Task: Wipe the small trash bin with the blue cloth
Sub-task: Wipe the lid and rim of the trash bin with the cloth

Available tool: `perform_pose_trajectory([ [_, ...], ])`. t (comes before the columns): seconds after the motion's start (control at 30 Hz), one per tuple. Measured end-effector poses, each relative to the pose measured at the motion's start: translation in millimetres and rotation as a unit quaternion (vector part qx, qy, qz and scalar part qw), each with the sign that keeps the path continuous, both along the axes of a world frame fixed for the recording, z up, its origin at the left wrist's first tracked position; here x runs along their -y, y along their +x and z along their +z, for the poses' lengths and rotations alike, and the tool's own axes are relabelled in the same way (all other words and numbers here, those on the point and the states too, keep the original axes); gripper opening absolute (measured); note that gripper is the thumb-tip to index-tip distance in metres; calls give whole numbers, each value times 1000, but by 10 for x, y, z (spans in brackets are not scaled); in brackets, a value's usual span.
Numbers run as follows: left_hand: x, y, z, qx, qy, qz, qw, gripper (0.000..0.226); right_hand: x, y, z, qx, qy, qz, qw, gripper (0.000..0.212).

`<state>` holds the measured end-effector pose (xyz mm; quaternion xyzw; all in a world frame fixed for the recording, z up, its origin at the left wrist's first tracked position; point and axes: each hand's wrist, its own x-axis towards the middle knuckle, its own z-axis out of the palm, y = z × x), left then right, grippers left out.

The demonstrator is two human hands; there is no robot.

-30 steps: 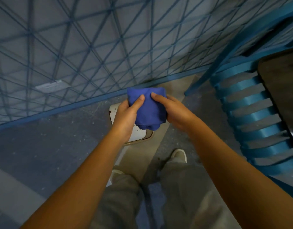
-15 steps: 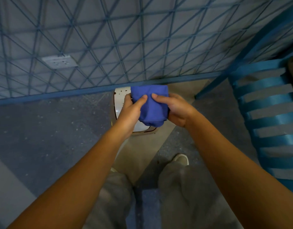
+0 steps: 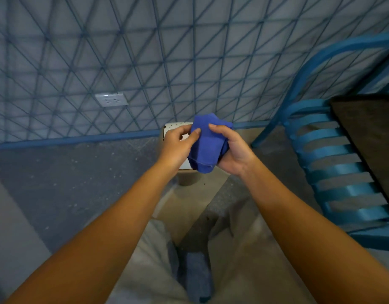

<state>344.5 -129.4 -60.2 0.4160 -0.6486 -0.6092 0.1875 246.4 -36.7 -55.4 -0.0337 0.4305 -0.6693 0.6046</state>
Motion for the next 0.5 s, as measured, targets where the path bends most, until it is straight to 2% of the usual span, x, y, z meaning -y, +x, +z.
perform_pose_trajectory([
  [0.13,3,188,112,39,-64,9,997,36,-62,101,133,4,-15,-4,1000,26],
  [0.23,80,419,117,48,-75,28,996,30,-52,130,161,-1,11,-28,1000,30],
  [0.33,149,696,44,88,-67,-16,994,29,-52,146,106,-22,62,-67,996,34],
  [0.5,207,954,-172,118,-55,-19,991,32,-57,224,12,-71,132,-64,987,35],
])
